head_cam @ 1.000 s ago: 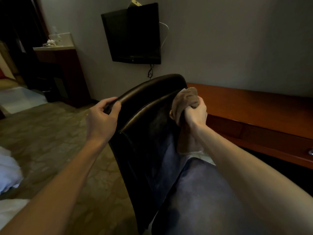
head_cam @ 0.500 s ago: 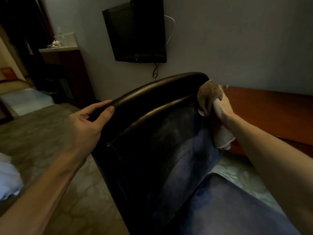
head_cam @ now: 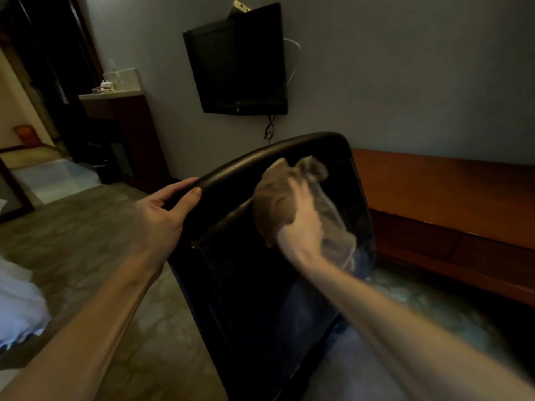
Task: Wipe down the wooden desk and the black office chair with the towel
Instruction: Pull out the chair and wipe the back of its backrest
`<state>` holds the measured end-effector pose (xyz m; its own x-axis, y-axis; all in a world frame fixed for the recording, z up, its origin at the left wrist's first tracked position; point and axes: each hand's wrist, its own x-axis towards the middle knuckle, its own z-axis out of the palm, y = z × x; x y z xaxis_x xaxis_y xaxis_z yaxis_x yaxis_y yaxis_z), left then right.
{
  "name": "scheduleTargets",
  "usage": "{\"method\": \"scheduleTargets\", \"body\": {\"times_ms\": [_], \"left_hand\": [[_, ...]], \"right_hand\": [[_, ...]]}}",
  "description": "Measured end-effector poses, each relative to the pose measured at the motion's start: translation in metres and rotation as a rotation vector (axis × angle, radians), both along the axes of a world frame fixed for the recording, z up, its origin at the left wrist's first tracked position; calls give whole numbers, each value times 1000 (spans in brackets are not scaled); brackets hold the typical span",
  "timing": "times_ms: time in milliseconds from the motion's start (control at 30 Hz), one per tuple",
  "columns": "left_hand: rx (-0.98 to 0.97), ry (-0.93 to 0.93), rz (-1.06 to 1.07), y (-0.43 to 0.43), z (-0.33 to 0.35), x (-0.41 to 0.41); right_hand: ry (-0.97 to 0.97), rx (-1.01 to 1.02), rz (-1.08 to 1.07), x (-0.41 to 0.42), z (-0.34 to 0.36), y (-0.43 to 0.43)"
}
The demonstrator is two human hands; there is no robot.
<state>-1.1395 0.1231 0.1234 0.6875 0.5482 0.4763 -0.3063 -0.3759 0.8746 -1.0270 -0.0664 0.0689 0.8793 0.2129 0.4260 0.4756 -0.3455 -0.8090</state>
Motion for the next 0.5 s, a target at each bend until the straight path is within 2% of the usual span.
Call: {"method": "scheduleTargets", "body": {"times_ms": [67, 133, 300, 433, 500], "left_hand": [[-28, -21, 13, -5, 2, -2], [-46, -27, 33, -9, 2, -3], [-28, 19, 104, -17, 5, -21], [10, 76, 146, -25, 6, -46], [21, 57, 149, -35, 7, -60]], "right_hand": [[-70, -29, 35, -40, -5, 15], [-55, -72, 37, -66, -9, 24], [-112, -5, 97, -138, -23, 34], [-45, 36, 167, -177, -18, 7], [85, 46, 236, -182, -8, -20]]}}
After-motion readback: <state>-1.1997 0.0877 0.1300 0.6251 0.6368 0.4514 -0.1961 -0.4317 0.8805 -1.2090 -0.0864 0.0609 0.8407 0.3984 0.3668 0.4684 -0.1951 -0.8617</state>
